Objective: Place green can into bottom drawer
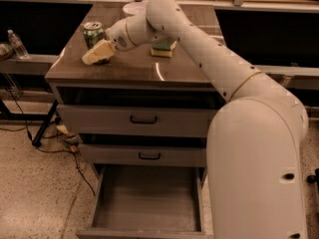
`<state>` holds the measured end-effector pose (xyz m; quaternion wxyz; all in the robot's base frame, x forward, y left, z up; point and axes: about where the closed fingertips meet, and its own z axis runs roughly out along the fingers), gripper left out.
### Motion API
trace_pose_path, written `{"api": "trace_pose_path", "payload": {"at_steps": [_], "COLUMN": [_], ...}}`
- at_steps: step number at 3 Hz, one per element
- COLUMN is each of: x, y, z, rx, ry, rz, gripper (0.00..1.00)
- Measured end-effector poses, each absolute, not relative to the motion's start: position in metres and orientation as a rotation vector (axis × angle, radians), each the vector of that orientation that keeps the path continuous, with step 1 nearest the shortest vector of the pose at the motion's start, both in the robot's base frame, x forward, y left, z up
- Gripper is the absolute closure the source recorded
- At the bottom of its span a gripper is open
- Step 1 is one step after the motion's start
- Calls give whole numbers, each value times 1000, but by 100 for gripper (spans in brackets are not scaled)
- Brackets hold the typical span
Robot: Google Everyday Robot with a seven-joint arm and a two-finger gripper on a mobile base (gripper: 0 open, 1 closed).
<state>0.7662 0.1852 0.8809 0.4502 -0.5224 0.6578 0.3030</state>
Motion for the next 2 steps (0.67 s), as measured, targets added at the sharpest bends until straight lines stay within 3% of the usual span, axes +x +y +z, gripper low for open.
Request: {"api": "trace_pose_path", "payload": {"at_steps": [2], "x": [742], "y": [203], "z": [909], "rx": [-1242], "ry": [1566], "rz": [889], "gripper": [62]}}
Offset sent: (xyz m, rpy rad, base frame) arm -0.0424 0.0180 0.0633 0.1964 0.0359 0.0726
